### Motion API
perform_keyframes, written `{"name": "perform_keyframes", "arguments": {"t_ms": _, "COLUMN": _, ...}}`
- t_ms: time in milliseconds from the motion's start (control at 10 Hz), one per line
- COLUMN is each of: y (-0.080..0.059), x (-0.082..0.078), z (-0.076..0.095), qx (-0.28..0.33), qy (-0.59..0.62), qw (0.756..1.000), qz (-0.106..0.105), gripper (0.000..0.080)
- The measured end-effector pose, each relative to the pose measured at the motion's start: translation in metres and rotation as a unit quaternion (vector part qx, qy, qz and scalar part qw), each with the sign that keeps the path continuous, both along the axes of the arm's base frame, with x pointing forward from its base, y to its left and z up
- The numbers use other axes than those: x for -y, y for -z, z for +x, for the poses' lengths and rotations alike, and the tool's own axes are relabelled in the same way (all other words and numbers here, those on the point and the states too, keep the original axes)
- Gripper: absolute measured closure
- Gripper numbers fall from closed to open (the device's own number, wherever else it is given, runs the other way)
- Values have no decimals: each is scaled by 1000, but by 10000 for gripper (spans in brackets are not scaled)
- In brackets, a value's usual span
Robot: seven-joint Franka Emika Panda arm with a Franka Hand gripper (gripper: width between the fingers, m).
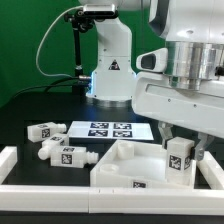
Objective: Assemble one leg
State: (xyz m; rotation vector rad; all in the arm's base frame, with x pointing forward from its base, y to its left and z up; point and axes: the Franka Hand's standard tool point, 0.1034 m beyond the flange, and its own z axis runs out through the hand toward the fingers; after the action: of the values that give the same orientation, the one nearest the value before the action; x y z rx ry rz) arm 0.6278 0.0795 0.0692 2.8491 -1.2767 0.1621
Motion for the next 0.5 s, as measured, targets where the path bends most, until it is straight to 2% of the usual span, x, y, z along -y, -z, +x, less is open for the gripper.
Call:
{"name": "perform_keyframes", "arguments": {"t_ms": 100, "y": 0, "x": 0, "z": 0, "qx": 0, "qy": 0, "qw": 1000, "qz": 0, "gripper": 265}}
{"name": "perform_keyframes", "arguments": {"t_ms": 200, "y": 0, "x": 0, "z": 0, "qx": 0, "qy": 0, "qw": 1000, "qz": 0, "gripper": 175}}
{"name": "perform_keyframes", "arguments": {"t_ms": 500, "y": 0, "x": 0, "z": 0, "qx": 0, "qy": 0, "qw": 1000, "qz": 0, "gripper": 157}}
